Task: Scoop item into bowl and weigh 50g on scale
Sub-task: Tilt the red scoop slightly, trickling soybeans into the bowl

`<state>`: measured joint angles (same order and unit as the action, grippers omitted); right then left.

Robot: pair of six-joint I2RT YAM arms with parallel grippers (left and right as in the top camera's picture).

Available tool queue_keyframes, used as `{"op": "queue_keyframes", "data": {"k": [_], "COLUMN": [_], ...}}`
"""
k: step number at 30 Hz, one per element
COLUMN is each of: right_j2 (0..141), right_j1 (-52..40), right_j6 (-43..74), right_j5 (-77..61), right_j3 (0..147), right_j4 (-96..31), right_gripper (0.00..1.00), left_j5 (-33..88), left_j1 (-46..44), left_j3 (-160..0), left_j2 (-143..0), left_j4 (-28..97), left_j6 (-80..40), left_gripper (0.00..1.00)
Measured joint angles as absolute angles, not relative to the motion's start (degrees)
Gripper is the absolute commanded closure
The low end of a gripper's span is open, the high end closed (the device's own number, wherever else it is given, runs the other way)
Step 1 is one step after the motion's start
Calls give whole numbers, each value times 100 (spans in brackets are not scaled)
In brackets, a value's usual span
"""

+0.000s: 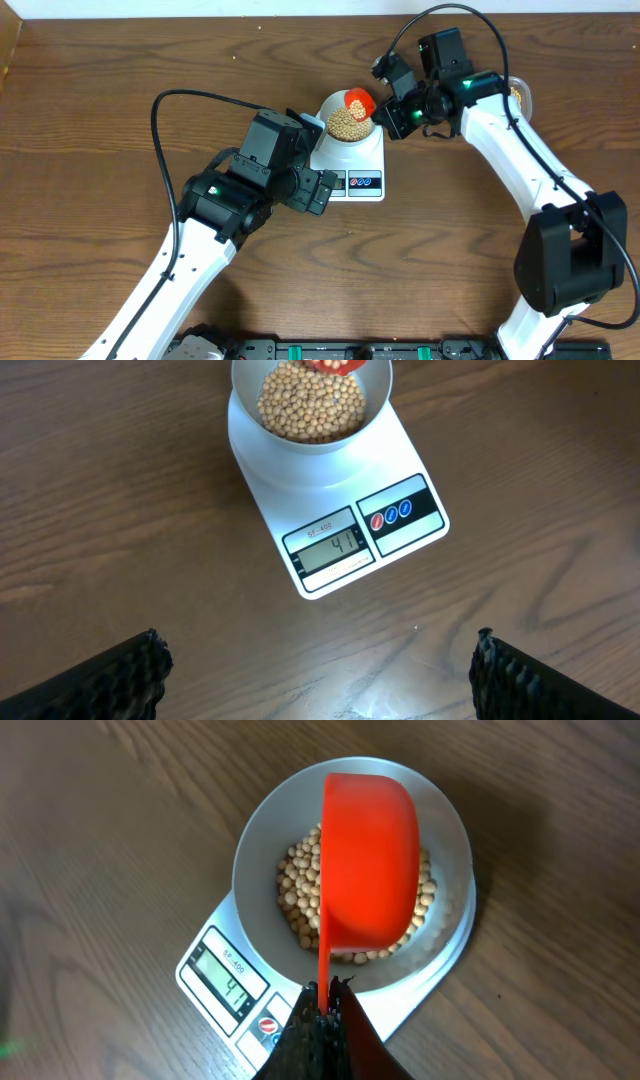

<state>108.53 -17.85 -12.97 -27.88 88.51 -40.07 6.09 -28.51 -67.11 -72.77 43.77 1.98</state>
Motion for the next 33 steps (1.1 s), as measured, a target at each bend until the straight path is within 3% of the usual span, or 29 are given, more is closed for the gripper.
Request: {"op": "queue_keyframes", "data": {"k": [20,33], "right_j2": [10853,10853], "right_j1": [-2049,-1730], "right_j6": [-1457,-1334], "right_j5": [-2261,-3155], "right_j3": [8855,8855], "right_j4": [-4005,-4005], "right_gripper": [99,99], "left_j5": [609,609], "left_j1": [-2851,-2851], "left_j3": [-6711,-6711], "left_j2": [-7277,-7277], "left_j4": [4377,4377], "left_j6": [198,198], "left_gripper": [2,2]}}
